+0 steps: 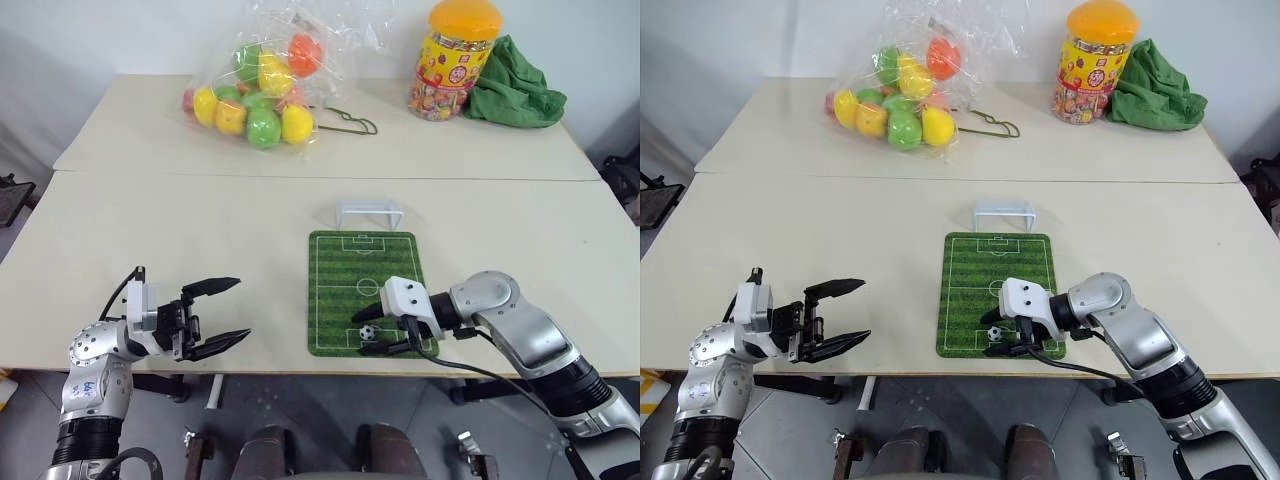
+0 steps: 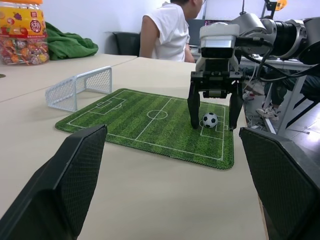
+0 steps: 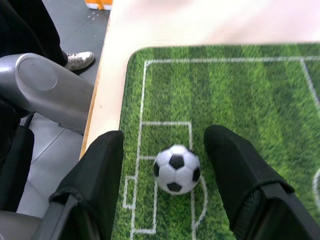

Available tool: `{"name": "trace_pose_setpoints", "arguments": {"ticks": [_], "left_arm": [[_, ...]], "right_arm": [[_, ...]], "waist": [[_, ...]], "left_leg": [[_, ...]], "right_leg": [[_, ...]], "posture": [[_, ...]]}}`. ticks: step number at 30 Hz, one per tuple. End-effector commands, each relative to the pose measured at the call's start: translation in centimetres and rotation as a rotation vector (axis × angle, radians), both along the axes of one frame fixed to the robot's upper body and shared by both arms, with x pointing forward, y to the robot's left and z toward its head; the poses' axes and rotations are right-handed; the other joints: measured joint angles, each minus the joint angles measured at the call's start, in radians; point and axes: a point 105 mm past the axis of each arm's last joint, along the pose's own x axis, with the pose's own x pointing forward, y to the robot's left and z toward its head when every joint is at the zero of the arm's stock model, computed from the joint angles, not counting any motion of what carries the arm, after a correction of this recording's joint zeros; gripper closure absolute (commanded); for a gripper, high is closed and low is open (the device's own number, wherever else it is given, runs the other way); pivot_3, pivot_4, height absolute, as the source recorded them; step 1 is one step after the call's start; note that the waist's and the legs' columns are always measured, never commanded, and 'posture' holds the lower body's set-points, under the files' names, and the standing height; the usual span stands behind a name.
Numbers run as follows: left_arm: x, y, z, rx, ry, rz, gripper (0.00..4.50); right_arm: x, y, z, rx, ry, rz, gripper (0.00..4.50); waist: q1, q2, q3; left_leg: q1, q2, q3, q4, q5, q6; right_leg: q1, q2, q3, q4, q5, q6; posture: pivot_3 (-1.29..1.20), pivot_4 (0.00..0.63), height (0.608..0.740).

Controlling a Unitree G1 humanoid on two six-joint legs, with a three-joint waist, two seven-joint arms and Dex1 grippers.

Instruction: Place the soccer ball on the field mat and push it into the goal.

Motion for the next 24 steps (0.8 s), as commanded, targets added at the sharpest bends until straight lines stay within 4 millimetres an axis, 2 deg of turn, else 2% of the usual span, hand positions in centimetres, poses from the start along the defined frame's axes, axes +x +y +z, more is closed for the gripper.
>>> {"name": "trace_pose_setpoints", "arguments": {"ticks": [1, 5, 10, 16, 24], "left_arm": [[0.0, -0.1, 0.5, -0.001, -0.026, -0.011, 0.0], [-0.5, -0.1, 0.6, -0.009, -0.024, -0.046, 0.0], [-0.9, 0.5, 0.5, -0.003, -0.015, -0.048, 0.0], [-1.2, 1.2, 0.3, 0.022, 0.0, -0.021, 0.0], [-1.3, 0.9, 0.5, 0.025, -0.001, -0.016, 0.0]], "right_arm": [[-0.1, 0.5, 3.5, 0.043, -0.097, 0.019, 1.73], [-2.2, 0.1, 4.0, 0.057, -0.074, 0.066, 2.64], [-3.3, -0.5, 2.4, -0.01, -0.047, 0.062, 4.36], [-3.5, -0.2, 1.0, 0.0, -0.003, 0.046, 4.44], [-1.4, -0.6, -1.3, 0.008, 0.024, -0.02, 4.44]], "waist": [[0.0, 0.0, 0.0], [0.007, 0.0, 0.0], [0.004, -0.001, 0.0], [0.0, -0.001, 0.0], [0.003, -0.001, 0.0]], "left_leg": [[0.0, 0.0, 0.0, 0.0, 0.0, 0.0], [0.0, 0.0, -0.002, 0.0, 0.0, 0.0], [0.0, -0.001, -0.002, 0.0, -0.001, 0.001], [0.0, 0.0, -0.001, 0.0, 0.0, 0.001], [0.0, -0.001, -0.001, 0.0, 0.0, 0.001]], "right_leg": [[0.0, 0.0, 0.0, 0.0, 0.0, 0.0], [0.0, 0.0, -0.001, 0.0, 0.0, 0.0], [0.001, -0.001, -0.002, -0.001, 0.0, 0.0], [0.001, 0.0, -0.001, -0.001, 0.0, 0.0], [0.001, -0.001, -0.001, -0.001, 0.0, 0.0]], "posture": [[0.0, 0.15, 0.74], [0.0, 0.15, 0.74], [0.0, 0.15, 0.74], [0.0, 0.15, 0.74], [0.0, 0.15, 0.74]]}}
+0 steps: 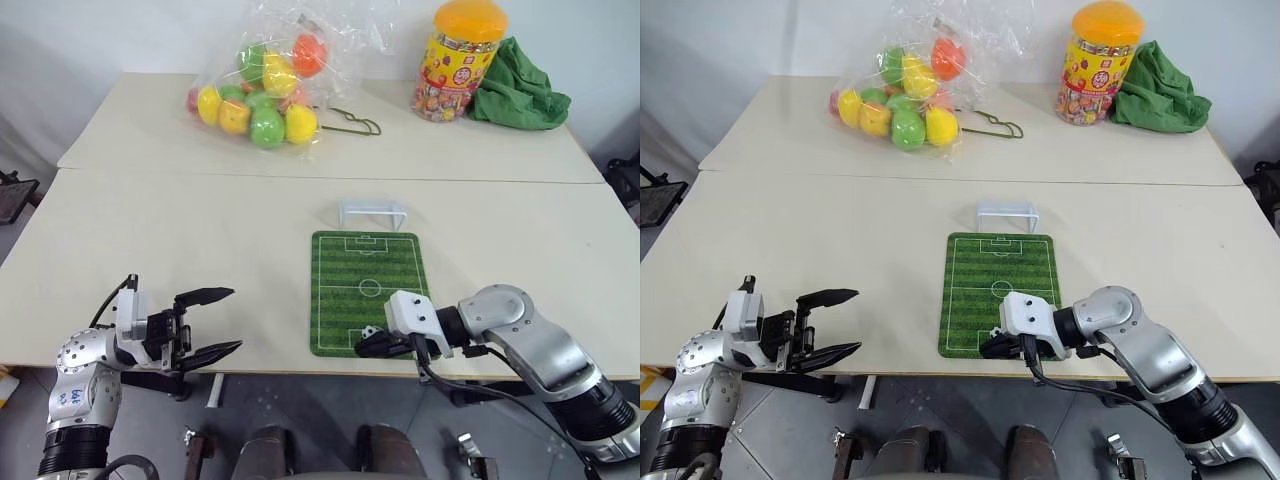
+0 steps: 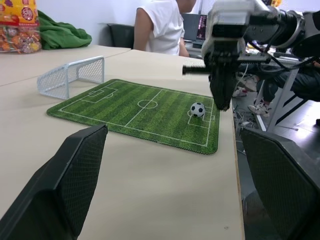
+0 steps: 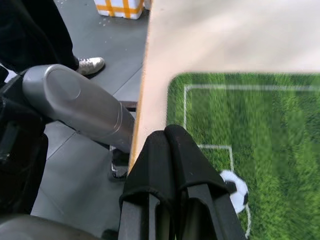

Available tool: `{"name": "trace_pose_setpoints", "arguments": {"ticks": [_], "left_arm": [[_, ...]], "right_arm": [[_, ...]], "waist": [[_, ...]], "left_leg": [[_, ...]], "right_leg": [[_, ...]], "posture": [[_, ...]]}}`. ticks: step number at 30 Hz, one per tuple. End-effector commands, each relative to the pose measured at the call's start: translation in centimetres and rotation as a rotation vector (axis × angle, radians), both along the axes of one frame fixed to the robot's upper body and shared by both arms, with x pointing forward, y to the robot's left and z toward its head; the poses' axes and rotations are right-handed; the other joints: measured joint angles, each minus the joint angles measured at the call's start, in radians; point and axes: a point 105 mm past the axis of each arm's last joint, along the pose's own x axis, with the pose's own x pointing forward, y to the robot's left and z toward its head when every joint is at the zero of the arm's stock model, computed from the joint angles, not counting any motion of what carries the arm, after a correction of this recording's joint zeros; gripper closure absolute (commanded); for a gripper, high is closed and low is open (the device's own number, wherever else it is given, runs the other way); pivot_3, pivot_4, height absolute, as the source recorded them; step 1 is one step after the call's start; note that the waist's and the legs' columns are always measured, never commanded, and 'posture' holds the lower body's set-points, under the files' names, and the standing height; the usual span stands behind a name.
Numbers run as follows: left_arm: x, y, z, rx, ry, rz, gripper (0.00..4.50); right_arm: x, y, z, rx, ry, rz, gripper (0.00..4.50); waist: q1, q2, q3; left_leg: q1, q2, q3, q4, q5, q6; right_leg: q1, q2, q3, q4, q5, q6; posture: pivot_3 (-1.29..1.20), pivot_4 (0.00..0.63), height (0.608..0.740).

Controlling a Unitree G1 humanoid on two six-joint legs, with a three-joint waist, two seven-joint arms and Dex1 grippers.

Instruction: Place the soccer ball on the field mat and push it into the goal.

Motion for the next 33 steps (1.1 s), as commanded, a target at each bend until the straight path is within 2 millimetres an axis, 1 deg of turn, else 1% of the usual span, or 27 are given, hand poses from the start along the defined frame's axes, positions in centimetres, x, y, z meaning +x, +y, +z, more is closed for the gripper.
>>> {"name": "trace_pose_setpoints", "arguments": {"ticks": [1, 4, 5, 6, 8, 9, 10, 11, 14, 18, 24, 28, 31, 32, 33], "left_arm": [[0.0, 0.0, 0.8, 0.001, -0.034, 0.002, 0.0], [0.4, 0.0, 1.0, 0.006, -0.043, 0.007, 0.0], [0.5, 0.0, 1.0, 0.006, -0.045, 0.008, 0.0], [0.7, 0.0, 1.1, 0.004, -0.048, 0.008, 0.0], [1.3, -0.1, 1.3, 0.007, -0.06, 0.007, 0.0], [1.7, -0.2, 1.4, 0.007, -0.067, 0.01, 0.0], [2.0, -0.3, 1.4, 0.006, -0.071, 0.012, 0.0], [2.2, -0.3, 1.5, 0.003, -0.074, 0.017, 0.0], [2.8, -0.2, 1.5, 0.0, -0.072, 0.038, 0.0], [3.4, 0.3, 1.3, 0.001, -0.045, 0.084, 0.0], [4.1, 0.7, 1.2, 0.006, -0.043, 0.132, 0.0], [4.9, 1.1, 1.6, -0.026, -0.017, 0.185, 0.0], [5.2, 1.5, 1.6, -0.034, 0.013, 0.219, 0.0], [5.3, 1.6, 1.5, -0.034, 0.017, 0.231, 0.0], [5.4, 2.0, 1.4, -0.033, 0.032, 0.265, 0.0]], "right_arm": [[1.5, -0.2, -0.1, 0.002, -0.046, -0.02, 4.44], [4.2, -1.0, 0.4, -0.017, -0.123, -0.081, 4.44], [4.7, -1.1, 0.7, -0.017, -0.14, -0.09, 4.44], [5.8, -1.3, 1.3, -0.013, -0.182, -0.118, 4.44], [9.0, -1.9, 4.6, 0.032, -0.304, -0.213, 4.44], [10.1, -2.4, 6.2, 0.049, -0.35, -0.251, 4.44], [10.7, -2.7, 7.1, 0.059, -0.377, -0.277, 4.44], [11.0, -3.0, 7.7, 0.065, -0.387, -0.29, 4.44], [11.5, -4.0, 8.5, 0.061, -0.423, -0.334, 4.44], [11.1, -5.0, 9.2, 0.088, -0.412, -0.391, 4.44], [9.8, -5.7, 8.7, 0.103, -0.364, -0.437, 4.44], [9.2, -6.0, 8.8, 0.139, -0.345, -0.459, 4.44], [8.6, -6.6, 8.7, 0.16, -0.304, -0.47, 4.44], [8.5, -7.0, 8.6, 0.167, -0.288, -0.476, 4.27], [8.3, -7.7, 8.3, 0.175, -0.276, -0.483, 4.08]], "waist": [[-0.001, 0.0, 0.0], [-0.006, 0.0, 0.0], [-0.007, 0.0, 0.0], [-0.008, 0.0, 0.0], [-0.012, 0.0, 0.0], [-0.015, 0.001, 0.0], [-0.019, 0.001, 0.0], [-0.018, 0.001, 0.0], [-0.02, 0.0, 0.0], [-0.025, 0.0, 0.0], [-0.024, 0.0, 0.0], [-0.024, 0.0, 0.0], [-0.024, 0.0, 0.0], [-0.024, 0.0, 0.0], [-0.023, 0.0, 0.0]], "left_leg": [[0.0, 0.0, 0.0, 0.0, 0.0, 0.0], [0.0, 0.0, 0.001, 0.0, 0.0, 0.0], [0.0, 0.0, 0.001, 0.0, 0.0, 0.0], [0.0, 0.0, 0.001, 0.0, 0.0, 0.0], [0.0, 0.0, 0.001, 0.0, 0.0, 0.0], [0.0, 0.0, 0.001, 0.0, 0.0, 0.0], [0.0, 0.0, 0.001, 0.0, 0.0, 0.0], [0.0, 0.0, 0.001, 0.0, 0.0, -0.001], [0.0, 0.0, -0.002, -0.001, 0.0, -0.001], [-0.001, 0.0, -0.002, -0.003, 0.0, 0.0], [-0.002, 0.0, -0.001, -0.001, 0.0, 0.0], [-0.002, 0.0, 0.0, 0.0, 0.0, 0.0], [-0.001, 0.0, 0.0, 0.0, 0.0, 0.0], [-0.001, 0.0, 0.0, 0.0, 0.0, 0.0], [-0.001, 0.0, 0.0, 0.0, 0.0, 0.0]], "right_leg": [[0.0, 0.0, 0.0, 0.0, 0.0, 0.0], [0.0, 0.0, 0.0, 0.0, 0.0, 0.0], [-0.001, 0.0, 0.0, 0.0, 0.0, 0.0], [-0.001, 0.0, 0.0, 0.0, 0.0, 0.0], [-0.001, 0.0, 0.0, 0.001, 0.0, 0.0], [-0.001, 0.0, 0.0, 0.001, 0.0, 0.0], [-0.001, 0.0, 0.0, 0.001, 0.0, 0.0], [-0.001, 0.0, 0.0, 0.001, 0.0, 0.0], [-0.001, 0.0, -0.002, 0.002, 0.0, 0.0], [-0.002, 0.0, -0.004, 0.002, 0.0, 0.0], [-0.002, 0.0, -0.003, 0.001, 0.0, 0.0], [-0.002, 0.0, -0.003, 0.001, 0.0, 0.0], [-0.002, 0.0, -0.002, 0.002, 0.0, 0.0], [-0.002, 0.0, -0.003, 0.002, 0.0, 0.0], [-0.002, 0.0, -0.003, 0.002, 0.0, 0.0]], "posture": [[0.0, 0.15, 0.74], [0.0, 0.15, 0.74], [0.0, 0.15, 0.74], [0.0, 0.15, 0.74], [0.0, 0.15, 0.74], [0.0, 0.15, 0.74], [0.0, 0.15, 0.74], [0.0, 0.15, 0.74], [0.0, 0.15, 0.74], [0.0, 0.15, 0.74], [0.0, 0.15, 0.74], [0.0, 0.15, 0.74], [0.0, 0.15, 0.74], [0.0, 0.15, 0.74], [0.0, 0.15, 0.74]]}}
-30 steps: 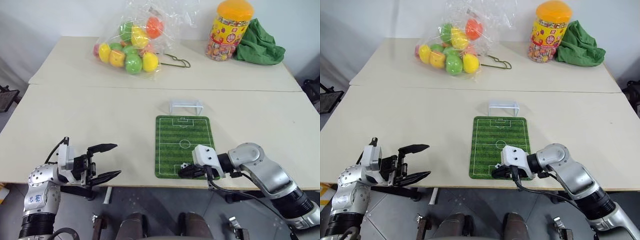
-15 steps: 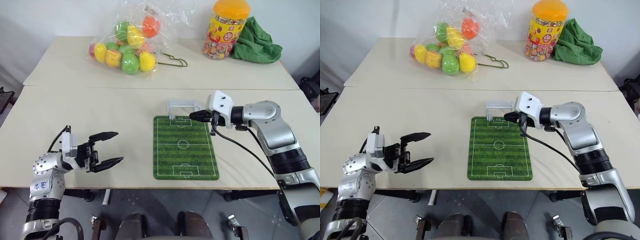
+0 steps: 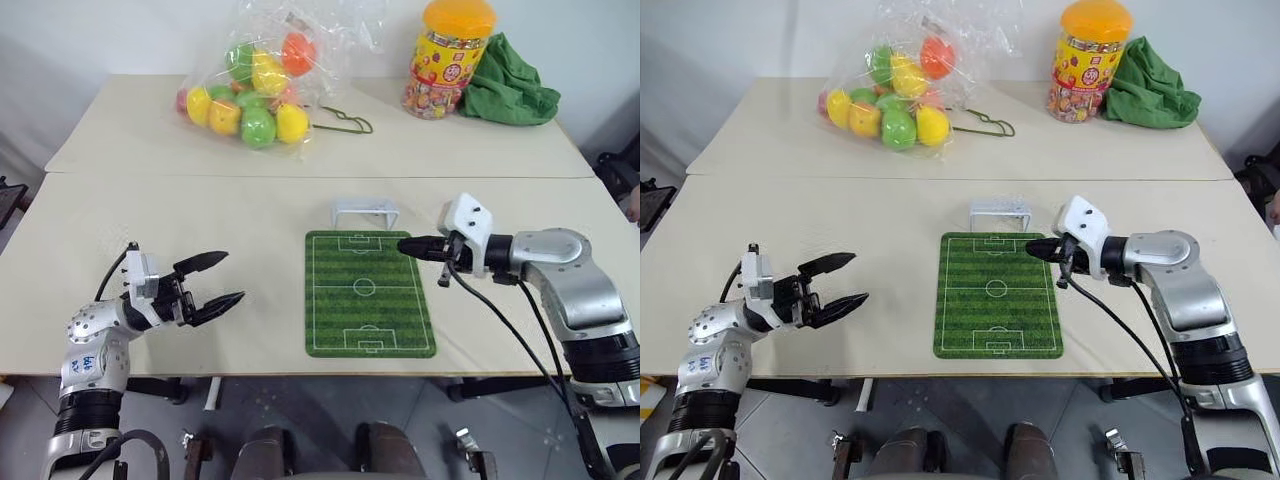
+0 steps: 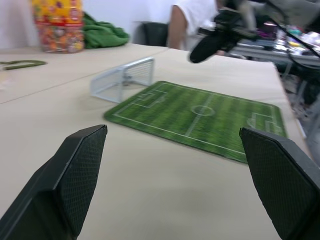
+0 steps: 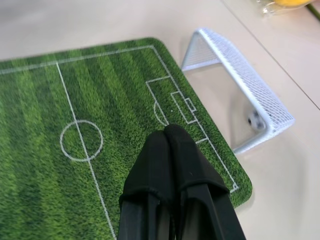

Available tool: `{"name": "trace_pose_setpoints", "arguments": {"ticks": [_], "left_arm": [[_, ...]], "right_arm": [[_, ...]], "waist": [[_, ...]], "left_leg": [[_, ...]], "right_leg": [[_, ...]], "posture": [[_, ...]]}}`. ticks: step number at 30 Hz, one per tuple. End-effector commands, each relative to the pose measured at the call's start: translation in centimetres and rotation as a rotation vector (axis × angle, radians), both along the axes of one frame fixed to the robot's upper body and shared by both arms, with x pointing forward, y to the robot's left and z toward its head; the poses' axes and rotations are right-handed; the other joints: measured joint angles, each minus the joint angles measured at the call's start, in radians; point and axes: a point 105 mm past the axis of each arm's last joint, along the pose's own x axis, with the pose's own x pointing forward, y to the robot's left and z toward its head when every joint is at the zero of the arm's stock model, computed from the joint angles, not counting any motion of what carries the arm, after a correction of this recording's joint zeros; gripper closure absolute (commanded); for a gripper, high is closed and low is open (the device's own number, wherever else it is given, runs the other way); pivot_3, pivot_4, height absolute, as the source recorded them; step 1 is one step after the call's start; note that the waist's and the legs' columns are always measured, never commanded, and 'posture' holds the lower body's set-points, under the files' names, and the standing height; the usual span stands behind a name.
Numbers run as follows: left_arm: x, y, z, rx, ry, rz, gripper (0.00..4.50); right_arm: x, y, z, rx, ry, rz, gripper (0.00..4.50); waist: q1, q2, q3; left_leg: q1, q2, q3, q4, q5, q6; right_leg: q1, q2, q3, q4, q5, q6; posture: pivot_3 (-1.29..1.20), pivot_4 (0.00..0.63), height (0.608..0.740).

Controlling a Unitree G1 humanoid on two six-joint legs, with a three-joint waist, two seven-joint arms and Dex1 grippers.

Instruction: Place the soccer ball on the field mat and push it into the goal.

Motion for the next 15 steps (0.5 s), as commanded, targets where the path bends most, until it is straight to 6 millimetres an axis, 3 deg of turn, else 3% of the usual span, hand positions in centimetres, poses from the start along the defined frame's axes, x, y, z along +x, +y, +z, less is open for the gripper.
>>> {"name": "trace_pose_setpoints", "arguments": {"ticks": [1, 4, 8, 13, 15], "left_arm": [[0.4, 1.3, 0.2, -0.003, 0.022, 0.091, 0.0], [0.7, 2.5, 0.0, 0.015, 0.042, 0.193, 0.0], [-0.3, 4.4, 0.2, -0.018, 0.068, 0.228, 0.0], [-1.4, 5.4, 0.4, -0.011, 0.048, 0.254, 0.0], [-1.9, 5.6, 0.3, -0.006, 0.062, 0.253, 0.0]], "right_arm": [[-0.8, -1.8, 0.9, 0.049, -0.016, -0.005, 3.87], [-1.7, -4.2, 0.2, 0.093, 0.006, -0.003, 2.98], [-3.5, -10.0, -2.0, 0.146, 0.09, -0.041, 1.73], [-4.1, -13.5, -2.7, 0.206, 0.092, -0.13, 0.02], [-4.5, -14.4, -3.3, 0.213, 0.109, -0.152, 0.02]], "waist": [[0.001, 0.0, 0.0], [0.005, 0.0, 0.0], [0.006, -0.001, 0.001], [-0.001, -0.001, 0.001], [-0.003, -0.001, 0.001]], "left_leg": [[0.0, 0.0, 0.0, 0.0, 0.0, 0.0], [0.0, 0.0, 0.0, 0.0, 0.0, 0.0], [0.001, -0.001, 0.0, 0.0, 0.0, 0.0], [0.003, 0.001, 0.001, 0.0, 0.0, 0.0], [0.005, 0.001, 0.002, 0.0, 0.0, 0.0]], "right_leg": [[0.0, 0.0, 0.0, 0.0, 0.0, 0.0], [0.0, 0.0, 0.0, 0.0, 0.0, 0.0], [0.002, 0.0, 0.0, -0.002, 0.0, 0.0], [0.003, 0.0, 0.001, -0.001, 0.0, 0.0], [0.005, 0.0, 0.001, -0.001, 0.0, 0.0]], "posture": [[0.0, 0.15, 0.74], [0.0, 0.15, 0.74], [0.0, 0.15, 0.74], [0.0, 0.15, 0.74], [0.0, 0.15, 0.74]]}}
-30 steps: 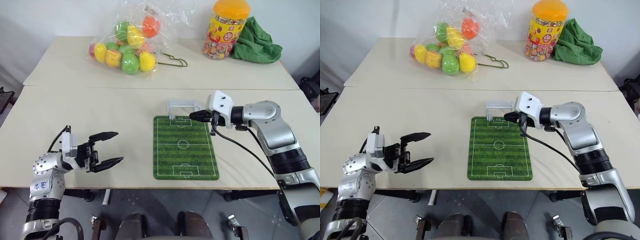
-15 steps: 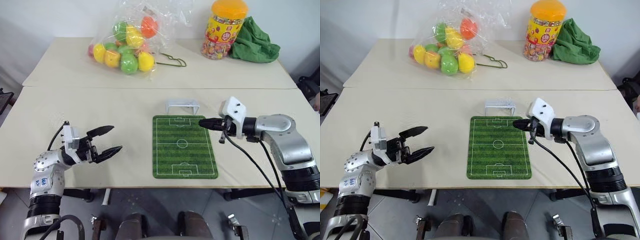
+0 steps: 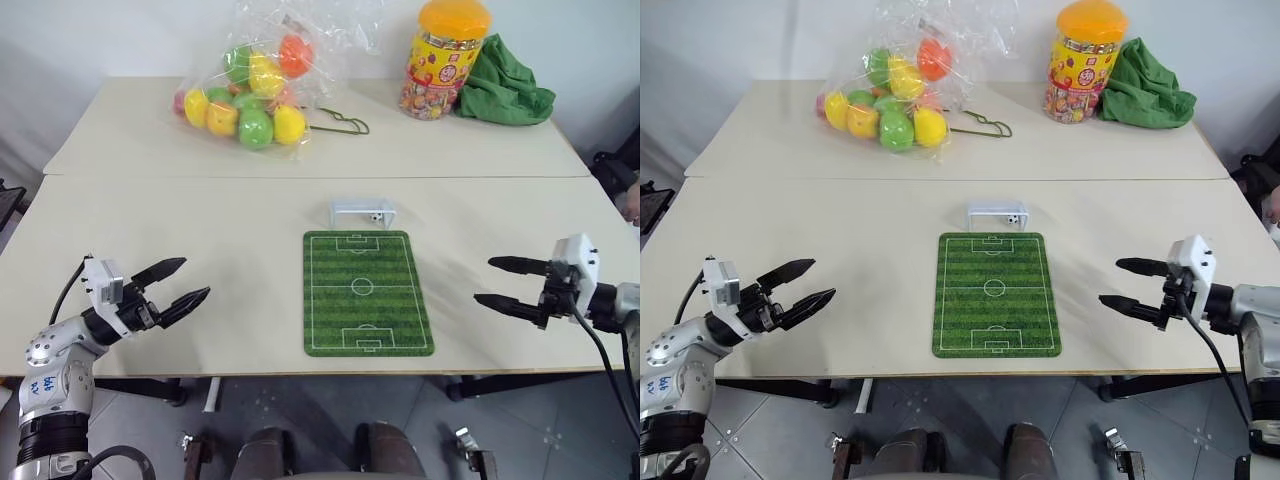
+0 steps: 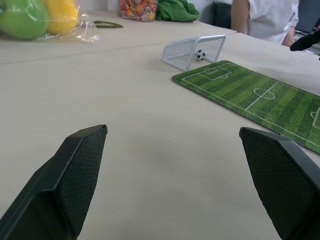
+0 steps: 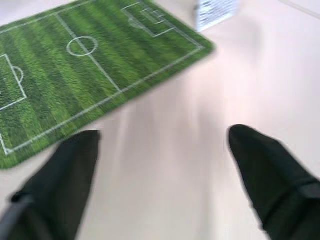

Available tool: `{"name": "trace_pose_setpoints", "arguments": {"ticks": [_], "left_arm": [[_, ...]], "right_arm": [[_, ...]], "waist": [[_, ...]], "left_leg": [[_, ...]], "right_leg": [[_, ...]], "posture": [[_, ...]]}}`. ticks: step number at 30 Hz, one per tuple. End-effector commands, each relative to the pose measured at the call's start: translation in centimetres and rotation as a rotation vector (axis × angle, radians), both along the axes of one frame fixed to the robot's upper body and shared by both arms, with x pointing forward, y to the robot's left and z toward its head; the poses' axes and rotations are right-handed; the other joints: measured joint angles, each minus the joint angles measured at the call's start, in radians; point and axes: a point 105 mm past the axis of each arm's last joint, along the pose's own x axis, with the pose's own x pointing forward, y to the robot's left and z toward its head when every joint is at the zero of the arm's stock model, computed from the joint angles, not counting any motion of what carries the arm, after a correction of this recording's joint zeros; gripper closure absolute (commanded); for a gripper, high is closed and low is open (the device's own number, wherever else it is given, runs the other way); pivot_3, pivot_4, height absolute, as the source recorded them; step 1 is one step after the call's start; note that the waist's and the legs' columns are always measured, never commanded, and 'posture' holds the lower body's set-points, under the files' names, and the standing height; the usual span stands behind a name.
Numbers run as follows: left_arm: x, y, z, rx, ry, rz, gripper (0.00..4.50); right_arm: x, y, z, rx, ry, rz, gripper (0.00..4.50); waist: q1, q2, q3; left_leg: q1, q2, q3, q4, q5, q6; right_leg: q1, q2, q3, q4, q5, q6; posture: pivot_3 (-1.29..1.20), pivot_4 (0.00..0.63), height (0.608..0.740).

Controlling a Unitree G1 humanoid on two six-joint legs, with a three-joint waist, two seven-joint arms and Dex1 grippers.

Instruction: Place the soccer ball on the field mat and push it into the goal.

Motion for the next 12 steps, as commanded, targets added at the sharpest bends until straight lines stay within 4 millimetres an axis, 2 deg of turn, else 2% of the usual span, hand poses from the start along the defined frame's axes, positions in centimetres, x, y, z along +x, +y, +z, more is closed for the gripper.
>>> {"name": "trace_pose_setpoints", "arguments": {"ticks": [1, 3, 7, 12], "left_arm": [[-1.1, 0.7, 0.9, 0.015, -0.031, 0.001, 0.0], [-1.4, 0.9, 0.7, 0.023, -0.022, 0.002, 0.0], [-1.6, 1.2, 0.9, 0.011, -0.017, 0.015, 0.0], [-1.5, 0.4, 1.1, 0.019, -0.017, -0.021, 0.0]], "right_arm": [[-0.9, -2.1, 0.2, 0.0, -0.019, -0.039, 0.02], [-1.2, -2.8, -0.3, -0.021, -0.02, -0.061, 0.02], [-1.1, -3.0, 0.6, 0.086, -0.141, -0.089, 0.02], [-1.3, -2.1, -0.6, 0.073, -0.158, -0.123, 0.02]], "waist": [[0.0, 0.0, 0.0], [0.002, 0.0, 0.0], [0.003, 0.0, 0.0], [0.005, 0.0, 0.0]], "left_leg": [[0.0, 0.001, 0.0, 0.0, 0.0, 0.0], [0.0, 0.003, 0.0, 0.0, 0.0, 0.0], [0.0, 0.003, 0.0, 0.0, 0.0, 0.0], [0.001, 0.004, -0.001, 0.0, 0.0, 0.0]], "right_leg": [[0.0, 0.0, 0.0, 0.0, 0.0, 0.0], [0.0, 0.0, 0.0, 0.0, 0.0, 0.0], [0.0, 0.0, 0.001, 0.0, 0.0, 0.0], [0.001, 0.0, 0.0, 0.0, 0.0, 0.0]], "posture": [[0.0, 0.15, 0.74], [0.0, 0.15, 0.74], [0.0, 0.15, 0.74], [0.0, 0.15, 0.74]]}}
